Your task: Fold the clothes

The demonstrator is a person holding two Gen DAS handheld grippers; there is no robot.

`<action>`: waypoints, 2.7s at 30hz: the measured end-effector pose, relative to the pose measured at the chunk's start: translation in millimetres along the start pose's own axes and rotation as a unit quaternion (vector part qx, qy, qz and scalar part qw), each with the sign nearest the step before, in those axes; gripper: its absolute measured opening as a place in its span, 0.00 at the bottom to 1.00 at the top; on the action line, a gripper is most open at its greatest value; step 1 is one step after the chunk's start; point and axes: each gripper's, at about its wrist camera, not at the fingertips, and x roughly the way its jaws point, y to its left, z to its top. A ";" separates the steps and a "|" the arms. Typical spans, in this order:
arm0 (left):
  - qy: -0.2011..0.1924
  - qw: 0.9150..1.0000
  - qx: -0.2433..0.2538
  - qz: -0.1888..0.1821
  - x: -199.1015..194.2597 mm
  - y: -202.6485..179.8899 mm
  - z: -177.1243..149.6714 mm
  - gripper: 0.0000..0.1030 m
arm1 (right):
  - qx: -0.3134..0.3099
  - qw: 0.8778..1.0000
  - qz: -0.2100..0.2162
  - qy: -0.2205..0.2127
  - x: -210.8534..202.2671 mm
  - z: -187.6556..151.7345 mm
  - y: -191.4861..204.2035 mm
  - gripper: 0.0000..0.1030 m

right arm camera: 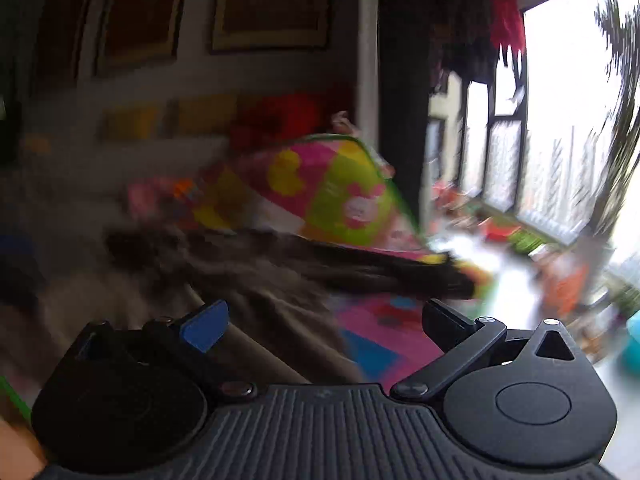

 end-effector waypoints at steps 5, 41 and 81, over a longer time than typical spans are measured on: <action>-0.002 0.998 -0.053 -0.017 59.0 19.4 12.1 1.00 | 0.131 0.986 0.081 0.063 83.6 27.3 -11.3 1.00; 0.085 0.947 -0.252 -0.180 106.9 116.6 -43.4 1.00 | 0.157 0.963 0.090 0.198 446.1 110.5 1.1 0.81; 0.104 0.970 -0.215 -0.035 114.1 121.8 -5.8 1.00 | -0.089 0.971 -0.088 0.202 140.8 -27.7 -61.5 0.94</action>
